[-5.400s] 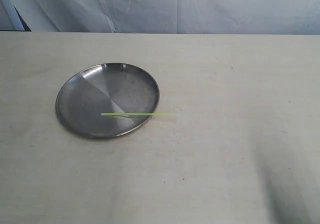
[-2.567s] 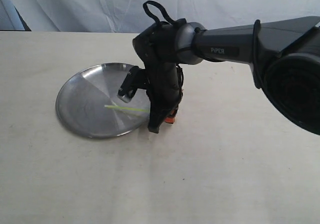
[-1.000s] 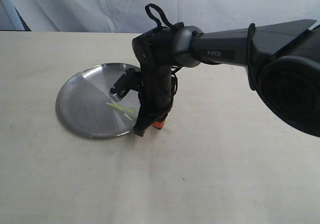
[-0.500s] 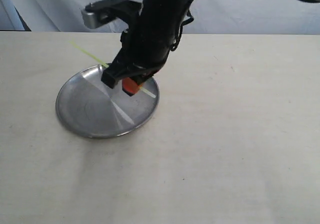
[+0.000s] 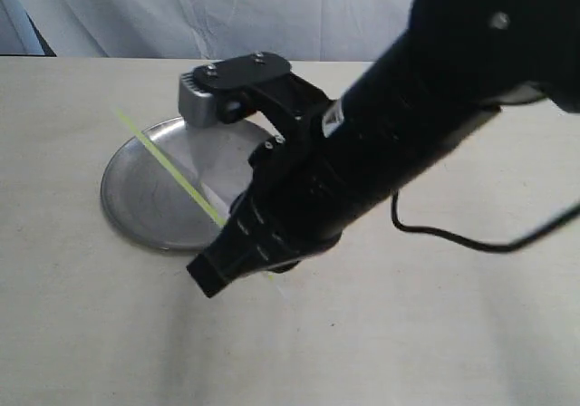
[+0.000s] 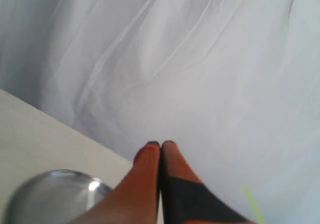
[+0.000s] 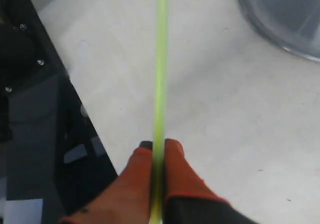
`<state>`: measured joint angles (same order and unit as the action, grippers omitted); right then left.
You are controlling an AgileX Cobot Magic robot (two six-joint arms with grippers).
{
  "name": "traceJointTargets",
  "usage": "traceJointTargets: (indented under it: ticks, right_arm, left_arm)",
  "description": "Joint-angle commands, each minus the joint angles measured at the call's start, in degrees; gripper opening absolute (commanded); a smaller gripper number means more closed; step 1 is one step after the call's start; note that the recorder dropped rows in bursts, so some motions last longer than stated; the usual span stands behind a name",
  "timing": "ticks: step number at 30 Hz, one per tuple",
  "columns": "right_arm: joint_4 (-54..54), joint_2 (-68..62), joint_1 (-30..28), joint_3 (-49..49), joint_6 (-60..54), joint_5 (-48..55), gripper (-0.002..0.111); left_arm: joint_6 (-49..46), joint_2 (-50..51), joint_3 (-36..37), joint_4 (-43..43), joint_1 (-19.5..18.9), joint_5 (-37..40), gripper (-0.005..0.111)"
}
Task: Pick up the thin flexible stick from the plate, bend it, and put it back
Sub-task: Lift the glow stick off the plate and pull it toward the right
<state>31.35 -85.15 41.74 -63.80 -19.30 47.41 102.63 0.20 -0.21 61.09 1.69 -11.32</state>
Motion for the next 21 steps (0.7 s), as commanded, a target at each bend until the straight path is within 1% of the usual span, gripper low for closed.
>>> traceJointTargets:
  ticks: [1,2,4,5,7,9,10,11,13,14,16,19,20,21]
  right_arm:
    - [1.7,10.4,0.3,11.3,3.5,-10.5,-0.001]
    - [1.3,14.8,0.3,14.5,4.4,-12.0,-0.001]
    - [0.6,20.1,0.3,18.5,4.9,-12.0,-0.001]
    - [0.6,21.9,0.3,19.9,5.0,-12.0,-0.001]
    - [0.6,26.7,0.3,23.8,5.0,-12.1,-0.001]
    - [0.6,29.8,0.3,26.6,4.9,-13.3,-0.001]
    - [1.4,32.4,0.3,28.8,4.7,-15.5,-0.001]
    - [2.1,33.4,0.3,29.8,4.2,-15.9,-0.001]
    - [4.9,35.3,0.3,31.5,-0.7,-14.6,-0.001]
    - [7.8,35.9,0.3,32.1,-6.4,-12.9,-0.001]
    - [11.8,36.2,0.3,32.2,-10.7,-12.7,-0.001]
    - [13.3,36.2,0.3,32.2,-11.2,-14.9,-0.001]
    - [13.3,36.2,0.3,32.2,-11.2,-15.3,-0.001]
    - [13.4,36.2,0.3,32.2,-11.2,-15.5,-0.001]
  left_arm:
    - [0.1,-0.2,0.2,-4.9,0.2,-15.4,0.000]
    - [0.0,-0.2,0.2,1.6,0.2,-18.6,0.000]
    - [0.0,-0.2,-0.1,7.7,0.2,-19.5,0.000]
    - [0.4,-0.2,-0.2,7.7,0.2,-19.8,0.000]
    - [2.0,-0.2,-0.3,5.9,0.2,-22.4,0.000]
    - [8.6,0.1,-0.3,2.6,0.2,-25.2,0.000]
    - [13.9,0.6,-0.3,1.2,0.2,-28.8,0.000]
    - [14.8,0.7,-0.3,1.2,0.2,-30.5,0.000]
    - [16.9,0.7,-0.3,1.3,0.2,-35.9,0.000]
    - [17.1,0.7,-0.3,1.1,0.2,-39.8,0.000]
    - [17.1,0.7,-0.3,0.2,0.2,-45.0,0.000]
    - [17.1,0.7,-0.3,-1.9,0.2,-45.6,0.000]
    - [17.0,0.7,-0.3,-2.6,0.2,-44.4,0.000]
    - [17.1,0.9,-0.5,-4.9,0.2,-41.0,0.000]
